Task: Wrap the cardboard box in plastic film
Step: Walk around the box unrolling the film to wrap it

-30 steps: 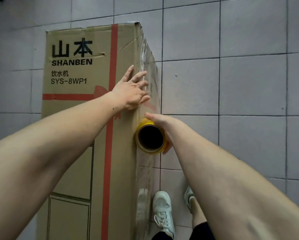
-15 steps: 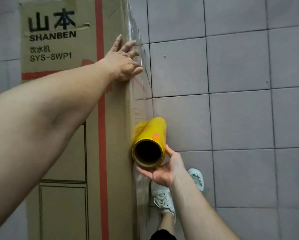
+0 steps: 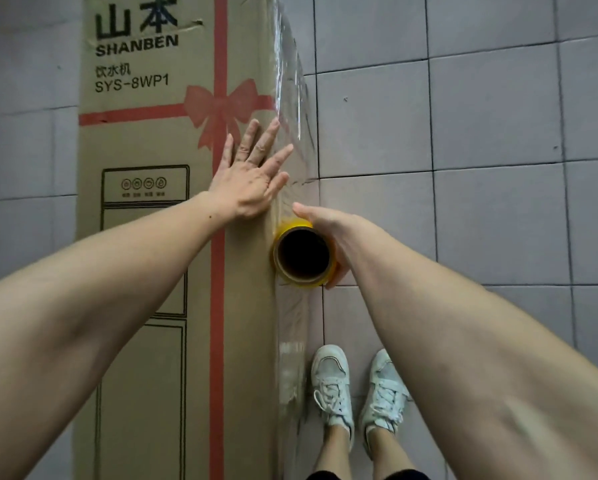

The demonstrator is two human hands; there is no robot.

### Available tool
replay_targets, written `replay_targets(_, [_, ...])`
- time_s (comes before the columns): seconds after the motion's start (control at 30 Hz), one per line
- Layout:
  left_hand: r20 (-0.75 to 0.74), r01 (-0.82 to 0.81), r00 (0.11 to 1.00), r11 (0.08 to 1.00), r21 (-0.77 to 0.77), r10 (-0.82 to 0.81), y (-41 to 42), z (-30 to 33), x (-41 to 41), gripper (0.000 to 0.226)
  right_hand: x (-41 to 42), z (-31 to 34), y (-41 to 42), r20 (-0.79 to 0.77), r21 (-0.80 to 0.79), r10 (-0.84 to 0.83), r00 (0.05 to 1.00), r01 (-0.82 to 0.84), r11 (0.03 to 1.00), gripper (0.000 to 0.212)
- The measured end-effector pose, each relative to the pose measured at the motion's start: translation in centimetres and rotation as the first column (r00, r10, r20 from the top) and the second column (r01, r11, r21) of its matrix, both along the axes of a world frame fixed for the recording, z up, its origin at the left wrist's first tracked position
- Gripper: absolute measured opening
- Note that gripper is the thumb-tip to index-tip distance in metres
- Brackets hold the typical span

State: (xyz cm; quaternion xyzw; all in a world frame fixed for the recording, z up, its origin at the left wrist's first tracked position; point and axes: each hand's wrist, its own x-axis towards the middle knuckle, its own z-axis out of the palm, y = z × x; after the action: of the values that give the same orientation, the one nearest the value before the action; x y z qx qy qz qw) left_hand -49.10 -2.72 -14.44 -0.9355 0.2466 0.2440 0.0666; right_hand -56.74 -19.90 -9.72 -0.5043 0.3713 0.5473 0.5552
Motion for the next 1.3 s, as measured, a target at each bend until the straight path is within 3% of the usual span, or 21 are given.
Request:
replay_targets(0.07, [-0.002,0.004,1.000,1.000,0.017,-0.004,-0.3,-0.2,0.1,0.059,-1.4,-1.0,0.1,-0.070,-0.022,-0.096,0.993,0.095,0.995,0.052])
replay_targets(0.13, [-0.019,-0.010,1.000,0.999,0.032,0.010,-0.5,-0.3,0.0,0.058,-4.1,-2.5,0.8,-0.152,-0.075,-0.300,0.942,0.292,0.954,0.056])
replay_targets(0.23, [-0.035,-0.017,0.999,0.999,0.046,0.018,-0.9,-0.2,0.1,0.058,-9.1,-4.4,2.1,-0.255,-0.127,-0.620,0.742,0.610,0.782,0.082])
replay_targets(0.33, [-0.051,-0.012,0.999,0.997,0.075,0.016,-1.1,0.2,0.1,0.058,-14.2,-5.1,3.8,-0.351,-0.120,-0.800,0.487,0.824,0.554,0.073])
replay_targets(0.43, [-0.067,-0.009,0.998,0.996,0.094,0.015,-1.2,0.8,0.1,0.058,-17.3,-5.0,4.3,-0.452,-0.102,-0.808,0.377,0.879,0.466,0.065])
replay_targets(0.5, [-0.067,-0.013,0.998,0.994,0.112,0.020,-1.4,1.3,-0.1,0.060,-17.4,-4.8,3.9,-0.424,-0.128,-0.801,0.423,0.847,0.515,0.058])
replay_targets(0.53, [-0.072,-0.019,0.997,0.993,0.119,0.028,-1.4,1.6,-0.3,0.061,-17.0,-4.7,3.7,-0.360,-0.154,-0.783,0.507,0.796,0.586,0.054])
replay_targets(0.63, [-0.117,-0.043,0.992,0.993,0.111,0.056,-1.4,1.8,-2.5,0.060,-15.2,-4.1,3.1,0.025,-0.217,-0.658,0.752,0.647,0.731,0.047])
replay_targets(0.7, [-0.123,-0.051,0.991,0.996,0.078,0.060,-0.7,1.6,-5.3,0.058,-13.3,-3.2,2.3,0.234,-0.199,-0.462,0.856,0.507,0.839,0.042])
replay_targets(0.8, [-0.093,-0.098,0.991,0.995,0.002,0.098,0.7,1.0,-8.7,0.056,-10.5,-2.1,1.6,0.269,-0.286,-0.172,0.948,0.249,0.925,0.037])
replay_targets(0.9, [-0.081,-0.152,0.986,0.987,-0.054,0.147,1.4,0.7,-9.4,0.055,-9.1,-1.2,2.2,0.216,-0.286,-0.060,0.975,0.122,0.951,0.044])
replay_targets(1.0, [-0.080,-0.168,0.984,0.982,-0.081,0.161,1.2,0.2,-9.5,0.053,-9.7,-1.2,2.7,0.150,-0.130,-0.036,0.988,0.056,0.990,0.060])
replay_targets(1.07, [-0.075,-0.176,0.983,0.981,-0.081,0.170,1.1,0.1,-9.5,0.054,-11.0,-1.0,2.6,0.034,-0.054,-0.140,0.990,0.142,0.988,0.054])
replay_targets(1.17, [-0.092,-0.179,0.981,0.982,-0.057,0.173,1.0,-0.1,-9.5,0.059,-14.3,-2.4,3.0,-0.102,-0.074,-0.341,0.935,0.334,0.940,0.052])
replay_targets(1.3, [-0.074,-0.155,0.986,0.988,-0.031,0.152,0.9,-0.5,-9.4,0.067,-20.8,-4.0,4.5,-0.235,-0.146,-0.684,0.691,0.671,0.727,0.073])
